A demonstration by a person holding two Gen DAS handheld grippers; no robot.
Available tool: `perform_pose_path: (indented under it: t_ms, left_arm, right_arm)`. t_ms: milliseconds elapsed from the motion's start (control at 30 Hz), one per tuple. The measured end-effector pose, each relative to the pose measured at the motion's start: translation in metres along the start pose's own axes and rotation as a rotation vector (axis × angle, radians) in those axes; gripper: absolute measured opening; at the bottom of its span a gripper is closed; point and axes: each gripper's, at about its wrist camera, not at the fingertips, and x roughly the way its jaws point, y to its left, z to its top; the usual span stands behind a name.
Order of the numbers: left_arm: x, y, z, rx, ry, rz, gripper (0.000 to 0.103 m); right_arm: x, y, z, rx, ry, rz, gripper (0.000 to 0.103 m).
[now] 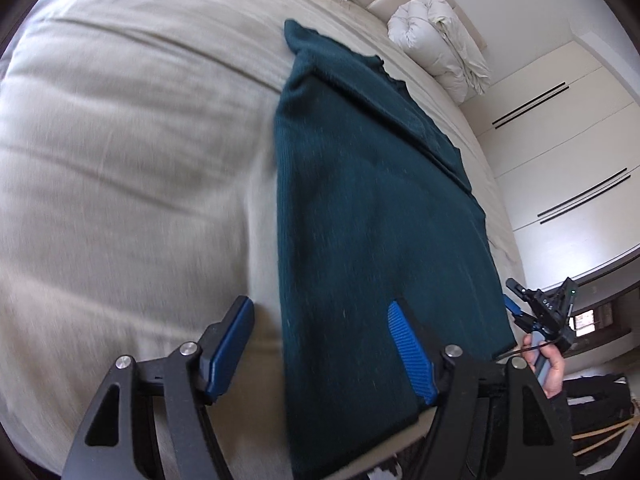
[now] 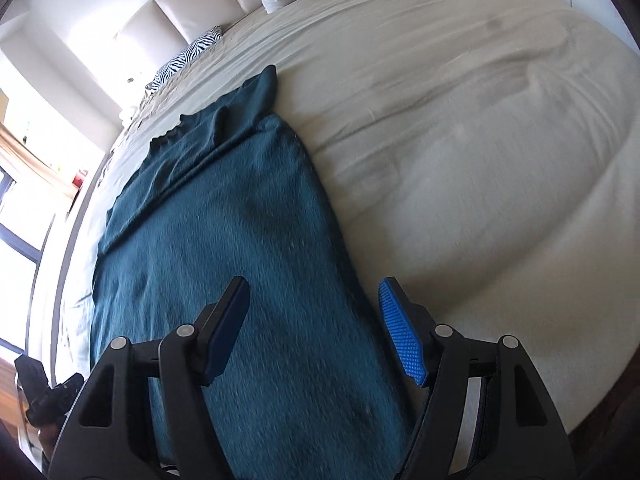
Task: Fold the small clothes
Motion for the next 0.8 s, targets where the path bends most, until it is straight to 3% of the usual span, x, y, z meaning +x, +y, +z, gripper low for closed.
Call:
perform_pose_path:
  t_ms: [433, 633, 733, 800]
  left_arm:
    - [0.000, -0.007, -0.028, -0.008, 0.116, 0.015, 0.068]
    - [0.003, -0.008, -0.034, -0.018, 0.147, 0.030, 0.061]
    - [0.003, -0.005, -0.034, -0.027, 0.151, 0.039, 0.054]
    - [0.005, -0.004, -0.033, -0.025, 0.160, 0.047, 0.037]
  right_arm:
    - [-0.021, -0.020, -0.021, -0.003, 0.047, -0.009, 0.065]
    - [-0.035, -0.025, -0.026, -0.013, 0.050, -0.021, 0.065]
    - [-0.042, -0.035, -0.024, 0.017, 0.049, -0.029, 0.065]
    - [-0.044, -0.040, -0.023, 0.028, 0.058, -0.033, 0.064]
